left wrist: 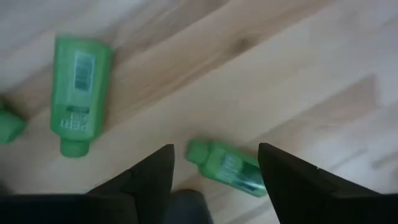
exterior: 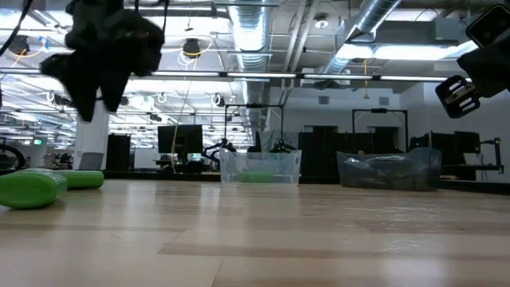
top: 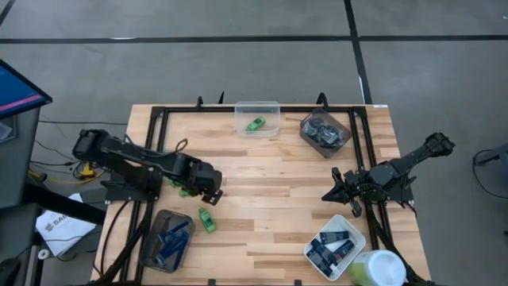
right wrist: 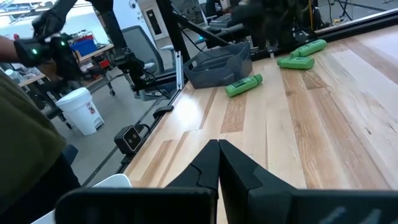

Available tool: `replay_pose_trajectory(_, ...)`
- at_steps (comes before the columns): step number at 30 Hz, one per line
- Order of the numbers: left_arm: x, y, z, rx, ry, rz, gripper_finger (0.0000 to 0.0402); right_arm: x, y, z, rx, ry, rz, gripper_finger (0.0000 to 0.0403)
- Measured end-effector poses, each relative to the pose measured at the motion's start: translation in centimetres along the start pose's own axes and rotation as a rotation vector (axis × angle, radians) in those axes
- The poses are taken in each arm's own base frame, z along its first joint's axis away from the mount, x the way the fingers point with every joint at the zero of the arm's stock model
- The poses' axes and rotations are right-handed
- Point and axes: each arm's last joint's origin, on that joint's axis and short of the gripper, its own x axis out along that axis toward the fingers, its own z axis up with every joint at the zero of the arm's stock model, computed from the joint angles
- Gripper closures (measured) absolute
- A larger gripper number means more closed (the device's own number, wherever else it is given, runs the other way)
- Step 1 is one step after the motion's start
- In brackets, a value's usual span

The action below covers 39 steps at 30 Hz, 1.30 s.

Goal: Pick & Place Travel size toiletries
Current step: Put the green shampoo into the transparent bin

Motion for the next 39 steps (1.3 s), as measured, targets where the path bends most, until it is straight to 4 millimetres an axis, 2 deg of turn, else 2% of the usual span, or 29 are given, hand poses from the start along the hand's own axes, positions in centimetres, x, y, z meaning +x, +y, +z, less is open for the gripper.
replay_pose_trajectory(4,1.6,0.2,-0.2,-0.037,0.035,0.060,0.0180,0.0,0.0,0.0,0.000,0.001,0.000,0.0403)
replay_pose_trajectory(11,3.4,-0.1,-0.2,-0.061,0.120,0.115,0.0183,0.0,0.0,0.0,0.000,0.000,0.000,0.0403)
replay_pose_trajectory(16,4.3,-0.5,-1.1,-0.112,0.210,0.145,0.0183,0.0,0.0,0.0,0.000,0.000,0.000,0.0403)
replay_pose_trajectory(29,4.7,-0.5,-1.2,-0.220,0.256,0.167,0.0183,0.0,0.0,0.0,0.000,0.000,0.000,0.0403)
replay_pose_trajectory(39,4.8,-0.7,-0.9,-0.222,0.234,0.146,0.0183,0.0,0.0,0.0,0.000,0.000,0.000,0.0403)
